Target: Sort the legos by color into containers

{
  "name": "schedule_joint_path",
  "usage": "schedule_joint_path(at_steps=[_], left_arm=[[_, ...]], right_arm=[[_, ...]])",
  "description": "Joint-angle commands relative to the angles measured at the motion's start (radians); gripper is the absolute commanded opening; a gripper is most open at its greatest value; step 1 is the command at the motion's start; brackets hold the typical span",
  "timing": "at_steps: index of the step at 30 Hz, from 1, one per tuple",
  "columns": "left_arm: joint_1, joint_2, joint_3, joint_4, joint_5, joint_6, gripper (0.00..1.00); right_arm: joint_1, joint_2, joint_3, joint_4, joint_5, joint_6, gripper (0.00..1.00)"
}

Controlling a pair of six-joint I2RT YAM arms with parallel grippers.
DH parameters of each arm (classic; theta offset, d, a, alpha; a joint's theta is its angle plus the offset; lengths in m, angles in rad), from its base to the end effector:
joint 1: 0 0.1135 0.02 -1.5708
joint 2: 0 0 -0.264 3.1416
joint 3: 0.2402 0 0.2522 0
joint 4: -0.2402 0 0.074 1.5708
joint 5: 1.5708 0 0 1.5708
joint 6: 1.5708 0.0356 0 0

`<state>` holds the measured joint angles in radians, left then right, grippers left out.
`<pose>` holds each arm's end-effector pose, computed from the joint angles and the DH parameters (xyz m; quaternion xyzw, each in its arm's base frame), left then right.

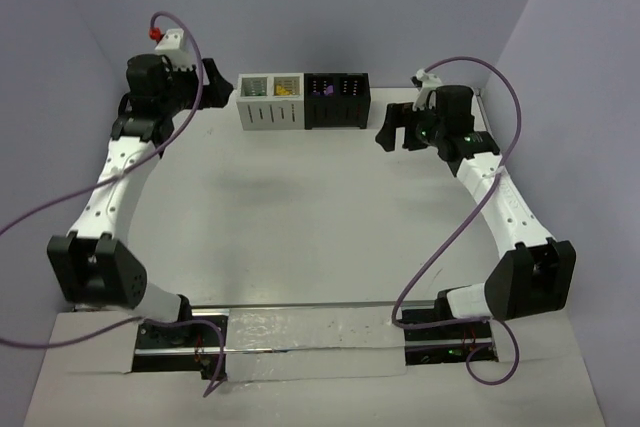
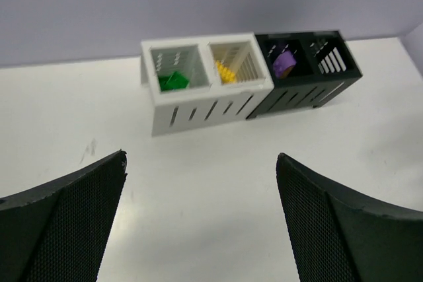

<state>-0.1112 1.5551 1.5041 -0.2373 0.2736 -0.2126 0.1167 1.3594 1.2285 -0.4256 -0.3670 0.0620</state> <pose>0.3640 -0.0503 0.3941 0.0412 0.7970 -0.2034 0.5672 0.3028 0.0484 0.3425 -0.1121 0.8567 0.2015 0.4614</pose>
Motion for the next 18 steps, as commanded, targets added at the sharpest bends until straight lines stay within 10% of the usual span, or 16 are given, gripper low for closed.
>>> schedule_joint_path(at_steps=[1,18], left_arm=[[0.002,-0.161,-0.173,-0.031,-0.126,0.051,0.99],[0.002,-0.475,-0.545,-0.022,-0.266,0.093,0.99]], right_arm=[[0.023,-0.053,0.019,0.017,0.177,0.009,1.0],[0.029,-0.233,-0.21,0.116,0.236,0.01,1.0]])
